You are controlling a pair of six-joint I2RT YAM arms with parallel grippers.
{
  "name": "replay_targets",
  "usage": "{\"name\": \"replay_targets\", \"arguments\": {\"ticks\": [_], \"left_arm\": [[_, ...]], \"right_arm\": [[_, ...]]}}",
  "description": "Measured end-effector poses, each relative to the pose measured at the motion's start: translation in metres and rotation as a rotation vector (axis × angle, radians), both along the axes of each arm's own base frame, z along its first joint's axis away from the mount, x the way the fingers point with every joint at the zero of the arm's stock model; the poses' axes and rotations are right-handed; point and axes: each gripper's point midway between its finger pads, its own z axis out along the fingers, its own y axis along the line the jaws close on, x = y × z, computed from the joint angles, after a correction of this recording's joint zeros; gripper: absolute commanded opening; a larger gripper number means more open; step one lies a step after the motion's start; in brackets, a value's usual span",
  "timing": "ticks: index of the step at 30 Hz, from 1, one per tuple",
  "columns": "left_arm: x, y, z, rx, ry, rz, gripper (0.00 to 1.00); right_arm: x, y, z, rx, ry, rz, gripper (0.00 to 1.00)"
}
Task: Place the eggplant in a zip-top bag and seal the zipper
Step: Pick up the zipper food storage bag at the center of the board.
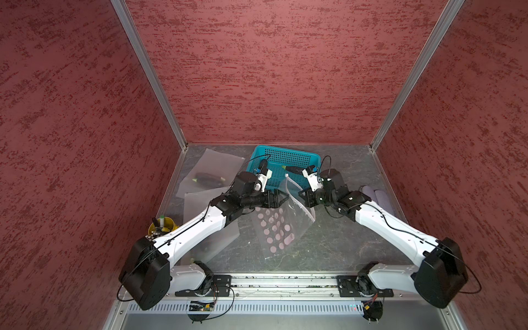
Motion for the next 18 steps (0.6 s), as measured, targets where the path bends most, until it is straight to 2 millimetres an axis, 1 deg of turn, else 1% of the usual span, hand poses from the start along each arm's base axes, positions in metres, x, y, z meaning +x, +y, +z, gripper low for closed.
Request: {"name": "replay_targets", "arguments": {"ticks": [2, 6, 8, 10, 13, 15, 17, 18], "left_arm": [[0.006, 0.001, 0.001, -0.005, 0.018, 0.016, 0.87], [0.016, -0.008, 0.008, -0.042, 0.035, 0.019, 0.87], [0.017, -0.011, 0.005, -0.052, 0.054, 0.020, 0.85], [0.018, -0.012, -0.002, -0.044, 0.078, 0.024, 0.83], [0.018, -0.013, -0.015, -0.020, 0.112, 0.028, 0.76], [0.017, -0.013, -0.020, -0.007, 0.127, 0.031, 0.70], [0.016, -0.012, -0.023, 0.007, 0.135, 0.040, 0.63], [0.016, -0.011, -0.025, 0.013, 0.135, 0.042, 0.57]], "right_arm": [[-0.004, 0.008, 0.002, -0.006, -0.019, 0.019, 0.03], [-0.007, 0.017, 0.006, -0.014, -0.055, 0.032, 0.03], [-0.005, 0.020, 0.009, -0.017, -0.079, 0.026, 0.03], [-0.003, 0.021, 0.011, -0.019, -0.098, 0.017, 0.03], [-0.001, 0.023, 0.015, -0.015, -0.123, 0.007, 0.03], [0.000, 0.023, 0.018, -0.007, -0.137, 0.002, 0.03], [-0.001, 0.022, 0.019, 0.000, -0.146, -0.005, 0.03], [-0.001, 0.021, 0.018, 0.002, -0.149, -0.009, 0.03]]}}
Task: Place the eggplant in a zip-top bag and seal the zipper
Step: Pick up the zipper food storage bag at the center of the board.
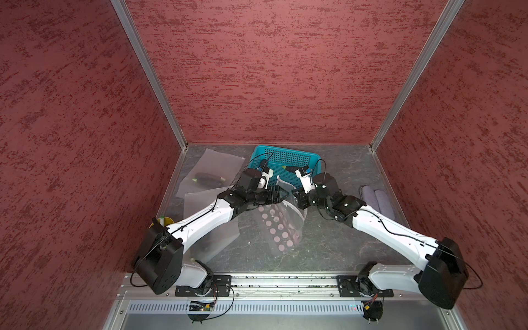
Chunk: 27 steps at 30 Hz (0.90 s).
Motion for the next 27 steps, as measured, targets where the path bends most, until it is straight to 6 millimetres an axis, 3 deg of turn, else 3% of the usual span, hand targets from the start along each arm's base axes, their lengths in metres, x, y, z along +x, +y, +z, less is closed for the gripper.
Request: {"name": "replay_targets", "arguments": {"ticks": [10, 14, 21, 27], "left_arm": [[-0.003, 0.014, -0.018, 0.092, 0.023, 0.032, 0.02], [-0.005, 0.022, -0.019, 0.130, 0.013, 0.048, 0.00], [-0.008, 0.038, -0.022, 0.245, 0.007, 0.045, 0.00], [-0.005, 0.049, 0.000, 0.352, -0.042, 0.034, 0.00]], "right_arm": [[-0.011, -0.019, -0.026, 0.054, 0.013, -0.089, 0.05], [-0.010, -0.015, -0.022, 0.086, 0.011, -0.088, 0.14], [-0.010, 0.004, -0.025, 0.110, 0.054, -0.006, 0.39], [-0.003, 0.017, 0.007, 0.144, 0.003, 0.080, 0.53]]}}
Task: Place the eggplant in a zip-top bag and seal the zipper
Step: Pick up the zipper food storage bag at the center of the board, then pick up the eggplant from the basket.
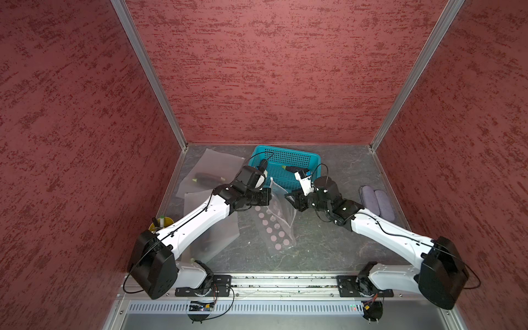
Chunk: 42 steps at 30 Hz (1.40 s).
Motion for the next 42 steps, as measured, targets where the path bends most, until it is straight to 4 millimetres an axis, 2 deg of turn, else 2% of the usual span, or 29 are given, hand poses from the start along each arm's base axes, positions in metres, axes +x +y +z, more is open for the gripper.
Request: {"name": "replay_targets", "arguments": {"ticks": [4, 8, 15, 21, 26, 34, 42], "left_arm": [[-0.002, 0.006, 0.002, 0.059, -0.016, -0.018, 0.00], [-0.007, 0.011, -0.005, 0.108, -0.006, -0.035, 0.00], [-0.008, 0.010, -0.009, 0.129, -0.027, -0.061, 0.00], [-0.011, 0.001, -0.015, 0.127, -0.030, -0.086, 0.00], [-0.011, -0.003, -0.014, 0.117, -0.036, -0.096, 0.00], [-0.012, -0.004, -0.019, 0.113, -0.029, -0.101, 0.00], [-0.010, 0.002, -0.030, 0.112, -0.011, -0.078, 0.00]], "right_arm": [[0.016, -0.009, 0.022, 0.017, -0.053, -0.006, 0.63], [0.042, -0.022, 0.023, -0.031, -0.086, -0.032, 0.68], [0.095, -0.050, -0.012, -0.211, -0.086, -0.046, 0.73], [0.144, -0.056, -0.044, -0.400, -0.106, 0.008, 0.73], [0.177, -0.061, -0.068, -0.519, -0.099, 0.049, 0.73], [0.214, -0.084, -0.102, -0.650, -0.049, 0.067, 0.75], [0.230, -0.091, -0.134, -0.707, 0.008, 0.085, 0.77]]}}
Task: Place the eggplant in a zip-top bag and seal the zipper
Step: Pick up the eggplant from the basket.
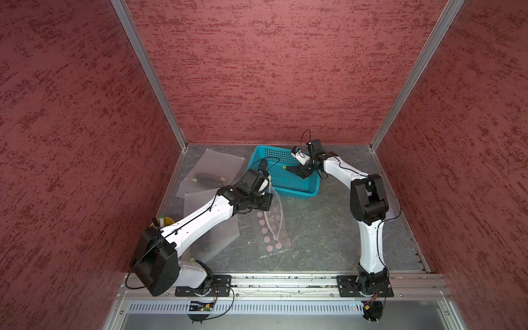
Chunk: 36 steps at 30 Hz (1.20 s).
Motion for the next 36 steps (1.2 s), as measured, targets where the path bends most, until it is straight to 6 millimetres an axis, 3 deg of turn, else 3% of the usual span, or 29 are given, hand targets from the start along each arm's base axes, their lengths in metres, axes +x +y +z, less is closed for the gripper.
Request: {"name": "replay_targets", "arguments": {"ticks": [7, 12, 25, 32, 36], "left_arm": [[0.001, 0.001, -0.004, -0.005, 0.004, 0.012, 0.00], [0.002, 0.001, -0.003, -0.011, 0.002, 0.018, 0.00], [0.004, 0.000, -0.001, -0.025, 0.005, 0.035, 0.00], [0.004, 0.001, -0.001, -0.037, 0.018, 0.054, 0.00], [0.007, 0.009, 0.000, -0.034, 0.045, 0.107, 0.00]], "right_arm": [[0.007, 0.001, -0.028, -0.029, 0.060, -0.002, 0.75], [-0.003, 0.003, -0.036, -0.016, 0.116, 0.008, 0.67], [-0.013, 0.013, -0.034, 0.063, 0.190, -0.007, 0.38], [-0.014, 0.024, -0.027, 0.158, 0.187, -0.014, 0.35], [-0.018, 0.027, -0.006, 0.251, 0.164, -0.028, 0.35]]}}
